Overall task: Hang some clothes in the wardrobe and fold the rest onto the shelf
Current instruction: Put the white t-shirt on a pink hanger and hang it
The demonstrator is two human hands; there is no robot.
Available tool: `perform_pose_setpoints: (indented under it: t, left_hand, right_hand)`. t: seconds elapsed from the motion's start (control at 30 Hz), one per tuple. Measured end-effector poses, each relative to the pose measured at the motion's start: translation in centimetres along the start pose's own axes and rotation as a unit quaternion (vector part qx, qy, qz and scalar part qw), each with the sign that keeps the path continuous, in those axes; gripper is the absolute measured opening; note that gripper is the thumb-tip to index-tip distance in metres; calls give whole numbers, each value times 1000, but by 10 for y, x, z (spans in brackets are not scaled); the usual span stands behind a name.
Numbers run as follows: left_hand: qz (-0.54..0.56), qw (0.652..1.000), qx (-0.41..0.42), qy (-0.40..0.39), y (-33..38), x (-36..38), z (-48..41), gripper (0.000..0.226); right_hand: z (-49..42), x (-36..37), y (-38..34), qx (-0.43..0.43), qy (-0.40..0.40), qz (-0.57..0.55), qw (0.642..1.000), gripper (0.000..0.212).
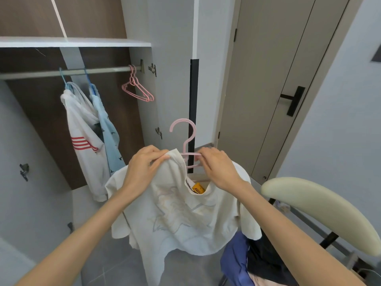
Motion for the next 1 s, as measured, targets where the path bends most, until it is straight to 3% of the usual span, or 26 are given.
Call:
perform_pose_setpoints:
  t: [0.13, 0.4, 0.6, 0.77, 1.0]
  left_hand:
    - [-40, 998, 33, -31, -5, 3, -2, 24]
    - [-70, 996, -15, 59, -29, -27, 1, 19]
    - [-113, 992, -44, -30, -42, -36, 7, 30]
    - [-231, 969, 33, -83, -23, -31, -6, 53]
    - [-166, 964, 43, -205, 2, -11, -28, 26]
  right_hand:
    - [3, -1, 8, 18, 6, -51, 999, 24]
    - [2, -19, 40, 107, 87, -289, 947, 18]
    - [-4, -9, 32, 147, 111, -243, 952, 25]
    - [-7, -13, 10, 123, 123, -200, 964, 24]
    - [-7, -13, -6, 68, 119, -192, 972, 20]
Point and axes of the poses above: each hand's wrist, its own z-axis away from the middle knuckle, its own x-axis out of the palm, y = z × x, the point moved 1 cm from there along -z, towards the middle knuckle, and after that the axes turned 10 degrees about -y, right-handed, at the moved point
